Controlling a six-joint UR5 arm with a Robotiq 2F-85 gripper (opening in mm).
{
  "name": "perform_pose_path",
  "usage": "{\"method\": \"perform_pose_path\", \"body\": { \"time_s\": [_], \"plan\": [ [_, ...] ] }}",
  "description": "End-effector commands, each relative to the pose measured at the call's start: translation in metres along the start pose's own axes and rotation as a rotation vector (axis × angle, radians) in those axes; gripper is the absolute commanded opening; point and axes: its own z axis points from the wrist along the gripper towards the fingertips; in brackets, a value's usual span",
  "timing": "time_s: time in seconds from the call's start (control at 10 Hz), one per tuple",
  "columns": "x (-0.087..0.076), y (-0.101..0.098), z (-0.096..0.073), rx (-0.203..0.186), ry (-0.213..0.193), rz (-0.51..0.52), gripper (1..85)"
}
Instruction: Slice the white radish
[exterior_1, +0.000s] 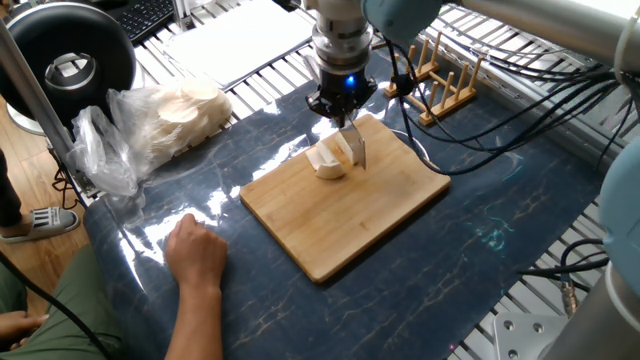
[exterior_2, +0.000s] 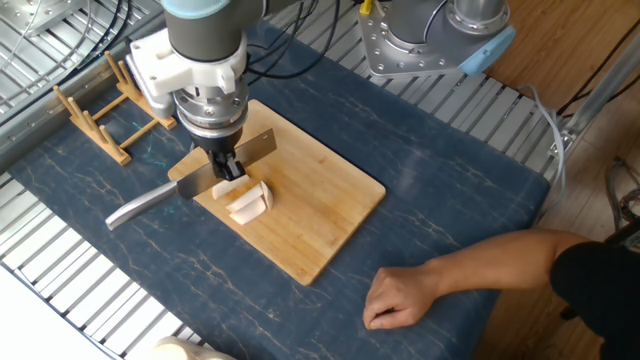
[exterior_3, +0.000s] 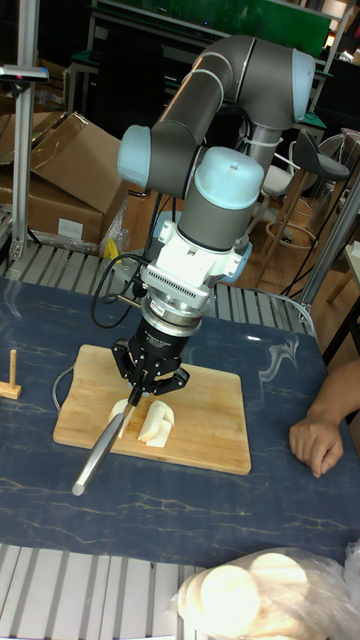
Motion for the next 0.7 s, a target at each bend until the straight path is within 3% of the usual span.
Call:
{"method": "perform_pose_path", "body": {
  "time_s": [0.0, 0.2, 0.6],
  "plan": [
    [0.0029, -0.0045, -0.0081, -0.005, 0.028, -0.008, 1.0],
    [0.003, -0.0072, -0.0087, 0.001, 0.023, -0.021, 1.0],
    [0.0046, -0.0041, -0.0046, -0.04, 0.004, -0.013, 1.0]
  ]
}}
